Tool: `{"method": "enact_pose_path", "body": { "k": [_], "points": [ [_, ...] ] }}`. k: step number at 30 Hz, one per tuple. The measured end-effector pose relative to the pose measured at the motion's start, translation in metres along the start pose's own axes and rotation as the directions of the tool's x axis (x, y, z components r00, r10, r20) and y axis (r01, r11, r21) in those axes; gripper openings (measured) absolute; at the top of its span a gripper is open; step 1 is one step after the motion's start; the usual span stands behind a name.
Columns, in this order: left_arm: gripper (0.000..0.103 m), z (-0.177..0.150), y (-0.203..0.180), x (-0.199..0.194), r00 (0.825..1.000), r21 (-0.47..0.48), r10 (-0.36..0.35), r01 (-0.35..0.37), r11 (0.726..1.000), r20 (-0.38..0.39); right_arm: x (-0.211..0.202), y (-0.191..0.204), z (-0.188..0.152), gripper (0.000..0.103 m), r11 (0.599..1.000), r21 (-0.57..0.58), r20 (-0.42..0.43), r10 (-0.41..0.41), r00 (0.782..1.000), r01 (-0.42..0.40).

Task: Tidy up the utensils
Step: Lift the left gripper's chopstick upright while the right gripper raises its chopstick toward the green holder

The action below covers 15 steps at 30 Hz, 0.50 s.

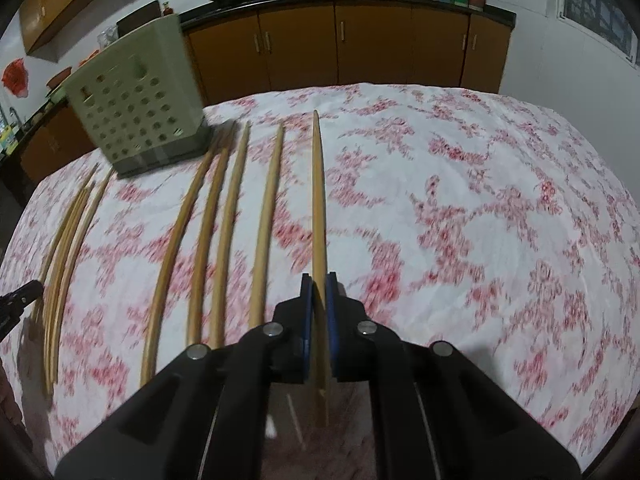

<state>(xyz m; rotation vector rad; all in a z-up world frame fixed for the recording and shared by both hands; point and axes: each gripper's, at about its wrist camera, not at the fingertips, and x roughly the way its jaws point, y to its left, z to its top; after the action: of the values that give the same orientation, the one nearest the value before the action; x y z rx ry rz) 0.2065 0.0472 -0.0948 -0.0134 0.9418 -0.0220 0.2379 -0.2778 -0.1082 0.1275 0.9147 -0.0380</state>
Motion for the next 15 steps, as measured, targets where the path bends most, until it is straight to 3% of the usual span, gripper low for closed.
{"method": "enact_pose_path", "body": {
  "k": [6, 10, 15],
  "points": [
    [0.008, 0.001, 0.003, 0.002, 0.999, 0.022, -0.005, 0.005, 1.000, 0.032, 0.007, -0.005, 0.008, 0.009, 1.000, 0.011, 0.016, -0.003, 1.000, 0.003],
    [0.008, -0.009, 0.004, -0.005, 0.998, 0.022, -0.045, 0.045, 0.999, 0.040, 0.000, -0.005, -0.001, 0.010, 1.000, 0.006, 0.014, 0.001, 1.000, -0.001],
    [0.008, -0.016, 0.001, -0.009, 0.998, 0.042, -0.043, 0.041, 0.998, 0.047, -0.005, -0.005, -0.010, 0.010, 1.000, -0.001, 0.019, -0.004, 1.000, 0.004]
  ]
}}
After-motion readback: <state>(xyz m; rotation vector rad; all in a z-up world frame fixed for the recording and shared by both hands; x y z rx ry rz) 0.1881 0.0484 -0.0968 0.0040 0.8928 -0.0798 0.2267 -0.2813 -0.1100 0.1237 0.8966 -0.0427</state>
